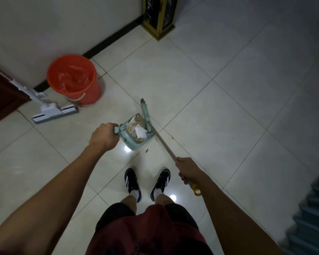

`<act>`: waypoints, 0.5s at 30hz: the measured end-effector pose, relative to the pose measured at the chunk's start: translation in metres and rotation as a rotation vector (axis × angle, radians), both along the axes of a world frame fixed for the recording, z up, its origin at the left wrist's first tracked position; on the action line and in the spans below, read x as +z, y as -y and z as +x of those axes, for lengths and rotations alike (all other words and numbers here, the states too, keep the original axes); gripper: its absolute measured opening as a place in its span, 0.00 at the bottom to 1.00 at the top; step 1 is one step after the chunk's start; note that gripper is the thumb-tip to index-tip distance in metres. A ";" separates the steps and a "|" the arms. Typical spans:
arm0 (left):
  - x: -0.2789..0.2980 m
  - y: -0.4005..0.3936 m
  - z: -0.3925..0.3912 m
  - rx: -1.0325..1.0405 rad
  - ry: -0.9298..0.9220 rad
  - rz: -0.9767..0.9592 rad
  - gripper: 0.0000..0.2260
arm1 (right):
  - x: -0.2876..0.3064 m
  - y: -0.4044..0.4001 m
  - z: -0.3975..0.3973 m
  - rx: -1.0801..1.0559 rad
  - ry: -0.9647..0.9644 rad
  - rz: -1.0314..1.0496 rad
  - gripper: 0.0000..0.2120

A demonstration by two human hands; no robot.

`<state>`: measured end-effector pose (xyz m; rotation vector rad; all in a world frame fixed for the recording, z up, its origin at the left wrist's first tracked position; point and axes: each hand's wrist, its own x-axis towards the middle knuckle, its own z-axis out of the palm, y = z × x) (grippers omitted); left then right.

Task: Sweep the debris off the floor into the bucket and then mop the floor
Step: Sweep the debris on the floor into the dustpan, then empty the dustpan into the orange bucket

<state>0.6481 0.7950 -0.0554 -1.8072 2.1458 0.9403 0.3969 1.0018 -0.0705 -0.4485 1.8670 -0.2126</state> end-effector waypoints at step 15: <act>0.072 -0.011 0.009 0.325 -0.101 -0.192 0.03 | 0.037 0.072 -0.035 -0.046 -0.051 -0.163 0.19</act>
